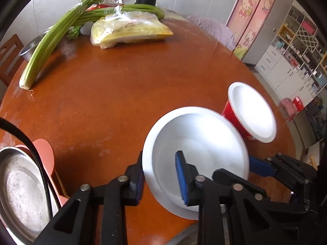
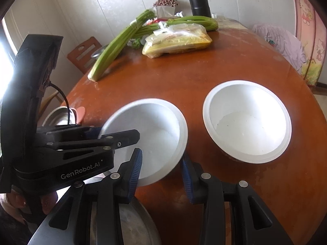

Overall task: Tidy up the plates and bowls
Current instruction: 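Lift the white bowl with the left gripper toward the steel bowl, then lower the white bowl into the steel bowl with the left gripper, then settle the white bowl inside the steel bowl and open the left gripper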

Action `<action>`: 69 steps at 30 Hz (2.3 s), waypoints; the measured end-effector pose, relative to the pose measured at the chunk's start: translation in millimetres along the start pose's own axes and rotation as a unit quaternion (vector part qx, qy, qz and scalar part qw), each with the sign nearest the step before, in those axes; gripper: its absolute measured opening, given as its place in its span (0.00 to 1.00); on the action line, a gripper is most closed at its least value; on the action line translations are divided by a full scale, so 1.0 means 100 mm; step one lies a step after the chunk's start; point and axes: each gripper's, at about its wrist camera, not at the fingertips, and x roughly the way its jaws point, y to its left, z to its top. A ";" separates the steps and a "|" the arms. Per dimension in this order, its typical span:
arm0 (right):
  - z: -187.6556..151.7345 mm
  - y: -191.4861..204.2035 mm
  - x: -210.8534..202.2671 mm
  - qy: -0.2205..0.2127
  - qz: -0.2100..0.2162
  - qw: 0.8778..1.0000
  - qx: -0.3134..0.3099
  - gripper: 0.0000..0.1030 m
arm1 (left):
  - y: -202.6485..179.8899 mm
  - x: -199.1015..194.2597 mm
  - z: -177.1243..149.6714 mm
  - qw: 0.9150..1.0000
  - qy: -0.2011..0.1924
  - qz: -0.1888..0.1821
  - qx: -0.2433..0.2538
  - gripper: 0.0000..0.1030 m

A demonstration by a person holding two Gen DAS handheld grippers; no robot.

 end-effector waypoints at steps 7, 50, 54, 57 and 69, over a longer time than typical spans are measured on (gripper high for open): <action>0.02 0.09 -0.14 -0.018 0.000 1.000 -0.014 0.39 | -0.03 -0.20 -0.01 1.000 -0.021 0.004 0.000 0.25; -0.65 0.57 -0.95 -0.052 0.015 0.996 -0.064 0.39 | -0.34 -1.09 -0.84 0.997 -0.072 0.036 0.009 0.25; -0.72 0.54 -0.93 -0.044 0.017 0.997 -0.064 0.39 | -0.37 -1.05 -0.91 0.997 -0.065 0.038 0.008 0.25; -0.76 0.52 -0.92 -0.040 0.018 0.997 -0.064 0.39 | -0.39 -1.01 -0.96 0.997 -0.060 0.040 0.008 0.25; -0.90 0.51 -0.83 -0.018 0.015 0.997 -0.069 0.39 | -0.37 -0.85 -1.12 0.999 -0.037 0.039 -0.002 0.25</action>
